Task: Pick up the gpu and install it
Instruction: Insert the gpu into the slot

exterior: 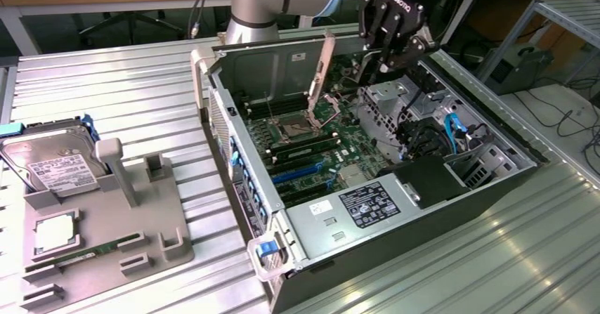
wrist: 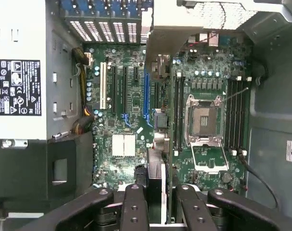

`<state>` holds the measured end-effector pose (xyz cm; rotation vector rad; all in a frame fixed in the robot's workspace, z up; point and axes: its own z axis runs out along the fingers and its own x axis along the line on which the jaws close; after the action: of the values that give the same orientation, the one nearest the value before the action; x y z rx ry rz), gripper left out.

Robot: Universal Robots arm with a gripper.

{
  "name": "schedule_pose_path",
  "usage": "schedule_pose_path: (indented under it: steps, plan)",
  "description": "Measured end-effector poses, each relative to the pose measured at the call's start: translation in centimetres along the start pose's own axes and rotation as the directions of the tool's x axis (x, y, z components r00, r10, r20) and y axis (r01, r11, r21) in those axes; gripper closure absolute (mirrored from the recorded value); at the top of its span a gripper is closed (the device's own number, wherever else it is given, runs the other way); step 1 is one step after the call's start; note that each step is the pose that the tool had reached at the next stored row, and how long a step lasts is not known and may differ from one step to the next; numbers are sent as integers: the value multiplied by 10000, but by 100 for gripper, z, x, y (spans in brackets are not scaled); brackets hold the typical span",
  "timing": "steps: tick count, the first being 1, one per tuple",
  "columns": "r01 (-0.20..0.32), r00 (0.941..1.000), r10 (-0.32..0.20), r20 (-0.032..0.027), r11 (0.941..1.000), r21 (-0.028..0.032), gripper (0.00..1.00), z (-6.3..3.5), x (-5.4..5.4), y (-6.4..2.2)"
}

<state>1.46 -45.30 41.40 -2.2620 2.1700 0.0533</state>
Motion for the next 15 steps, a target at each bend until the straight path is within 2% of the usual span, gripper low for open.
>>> schedule_pose_path:
  steps: [2, 8, 15]
  plan:
    - [481, 9988, -481, -8, 9988, -14, 72, 5, 1, 0]
    - [1078, 9942, -1078, -16, 9942, -32, 72, 13, 2, 0]
    - [1895, 9819, -1895, -26, 9819, -59, 72, 22, 4, 0]
